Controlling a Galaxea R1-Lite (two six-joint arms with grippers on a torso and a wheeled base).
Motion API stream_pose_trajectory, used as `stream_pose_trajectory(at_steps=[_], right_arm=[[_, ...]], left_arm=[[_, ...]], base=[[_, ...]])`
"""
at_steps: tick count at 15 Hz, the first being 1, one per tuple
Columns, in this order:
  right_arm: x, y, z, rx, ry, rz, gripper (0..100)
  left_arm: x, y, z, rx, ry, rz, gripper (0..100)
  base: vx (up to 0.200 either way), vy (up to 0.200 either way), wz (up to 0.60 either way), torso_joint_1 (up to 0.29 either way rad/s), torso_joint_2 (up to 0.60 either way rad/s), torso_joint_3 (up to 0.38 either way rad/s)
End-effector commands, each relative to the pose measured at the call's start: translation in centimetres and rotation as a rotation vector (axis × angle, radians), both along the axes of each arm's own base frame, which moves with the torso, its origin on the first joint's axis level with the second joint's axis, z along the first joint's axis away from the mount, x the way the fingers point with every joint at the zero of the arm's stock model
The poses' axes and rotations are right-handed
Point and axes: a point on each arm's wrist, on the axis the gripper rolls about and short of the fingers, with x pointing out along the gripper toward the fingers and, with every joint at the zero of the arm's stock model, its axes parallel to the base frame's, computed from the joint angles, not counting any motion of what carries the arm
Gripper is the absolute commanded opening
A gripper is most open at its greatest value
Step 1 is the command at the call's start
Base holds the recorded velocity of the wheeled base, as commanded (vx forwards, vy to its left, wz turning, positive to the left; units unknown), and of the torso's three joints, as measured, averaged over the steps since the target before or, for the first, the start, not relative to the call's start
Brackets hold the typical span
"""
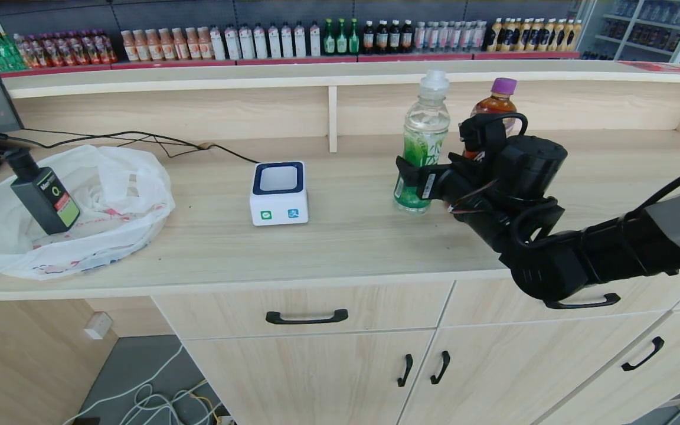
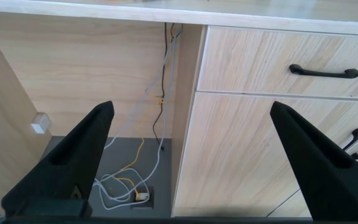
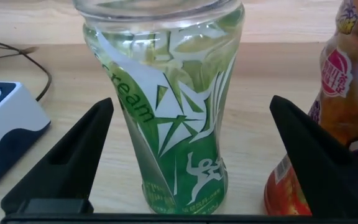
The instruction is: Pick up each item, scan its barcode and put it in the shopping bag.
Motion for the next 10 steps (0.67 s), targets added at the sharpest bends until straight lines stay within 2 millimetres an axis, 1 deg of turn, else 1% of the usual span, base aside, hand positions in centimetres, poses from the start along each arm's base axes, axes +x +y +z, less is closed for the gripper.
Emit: stream_pose_trajectory(at_steps=[1,4,7,10], right_arm=[[0.1,0.1,-0.1,-0.001,0.002,0.0,100],[0.5,0.2,-0.3,0.001,0.001,-0.006,100],[1.5,0.7,0.0,0.001,-0.029,-0.01,100],[1.5,1.2,0.1,-0.005,-0.033,-0.004,100]], left_arm=[[0.0,0.0,0.0,-0.001,0.0,0.001,100],[0.0,0.0,0.0,-0.001,0.0,0.001,100],[0.0,0.0,0.0,-0.001,0.0,0.001,100],[0.0,0.0,0.0,-0.001,0.0,-0.001,100]], base=[[0.0,0.0,0.0,0.0,0.0,0.0],[0.0,0.0,0.0,0.0,0.0,0.0],[0.0,0.0,0.0,0.0,0.0,0.0],[0.0,0.0,0.0,0.0,0.0,0.0]])
